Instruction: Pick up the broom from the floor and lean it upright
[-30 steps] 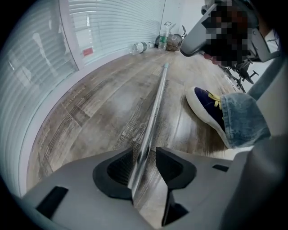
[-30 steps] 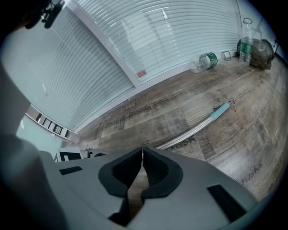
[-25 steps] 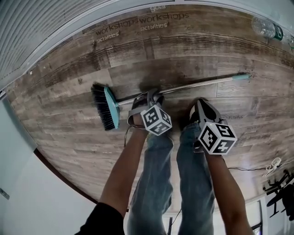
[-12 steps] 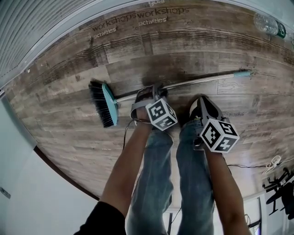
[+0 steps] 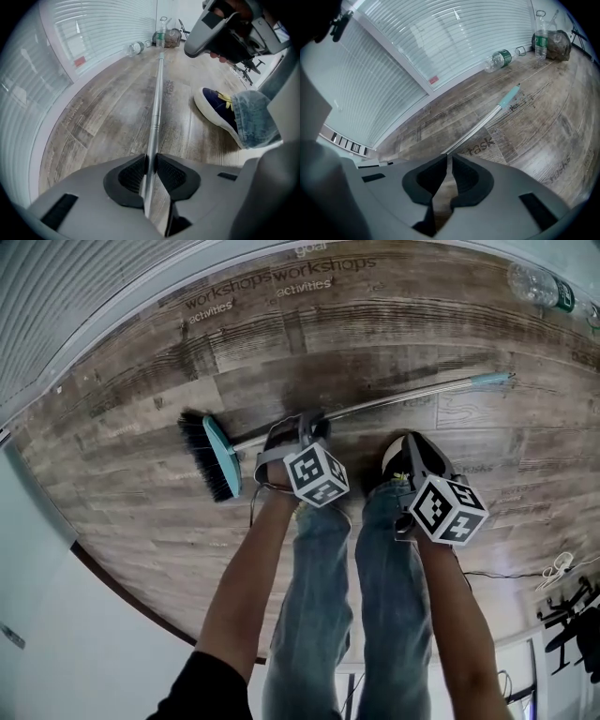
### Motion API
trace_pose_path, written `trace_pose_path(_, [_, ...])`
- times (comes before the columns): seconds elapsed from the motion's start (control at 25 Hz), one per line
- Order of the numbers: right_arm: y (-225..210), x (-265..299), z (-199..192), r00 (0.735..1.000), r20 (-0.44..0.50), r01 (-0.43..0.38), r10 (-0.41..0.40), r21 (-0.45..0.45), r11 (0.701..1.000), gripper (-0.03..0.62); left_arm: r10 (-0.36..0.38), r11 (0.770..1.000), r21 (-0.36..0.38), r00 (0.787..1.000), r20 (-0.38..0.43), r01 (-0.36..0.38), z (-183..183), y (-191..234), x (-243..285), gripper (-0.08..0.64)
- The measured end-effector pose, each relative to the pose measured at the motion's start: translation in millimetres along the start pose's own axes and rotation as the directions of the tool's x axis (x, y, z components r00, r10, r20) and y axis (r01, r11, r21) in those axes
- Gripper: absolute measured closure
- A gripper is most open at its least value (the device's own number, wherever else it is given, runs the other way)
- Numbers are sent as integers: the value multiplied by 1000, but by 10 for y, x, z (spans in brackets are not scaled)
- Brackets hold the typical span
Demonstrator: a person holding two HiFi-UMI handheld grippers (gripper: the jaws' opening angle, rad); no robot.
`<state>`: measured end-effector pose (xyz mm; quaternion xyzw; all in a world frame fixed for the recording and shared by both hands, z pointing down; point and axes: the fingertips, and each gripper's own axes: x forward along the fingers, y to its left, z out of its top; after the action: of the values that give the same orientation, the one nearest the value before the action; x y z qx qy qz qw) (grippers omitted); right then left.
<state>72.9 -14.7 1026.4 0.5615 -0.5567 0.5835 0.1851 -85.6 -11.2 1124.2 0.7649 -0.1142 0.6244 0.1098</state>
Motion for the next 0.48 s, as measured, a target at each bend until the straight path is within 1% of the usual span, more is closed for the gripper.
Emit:
trace_pose_path(0.08, [13, -31, 117, 1000, 30, -10, 9, 37, 999, 559, 12, 1000, 1, 1000, 23, -12, 24, 56, -91, 465])
trace_pose_path(0.16, [71, -49, 234, 998, 55, -36, 32, 74, 997, 430, 25, 1000, 13, 998, 51, -26, 40, 96, -198, 469])
trace_pose_path(0.32, [227, -93, 474, 995, 86, -59, 50, 105, 993, 422, 38, 999, 3, 995, 97, -39, 49, 157, -465, 472])
trace_pose_path(0.48, [485, -187, 729, 991, 120, -78, 67, 88, 993, 422, 32, 999, -6, 989, 143, -32, 56, 209, -791, 472])
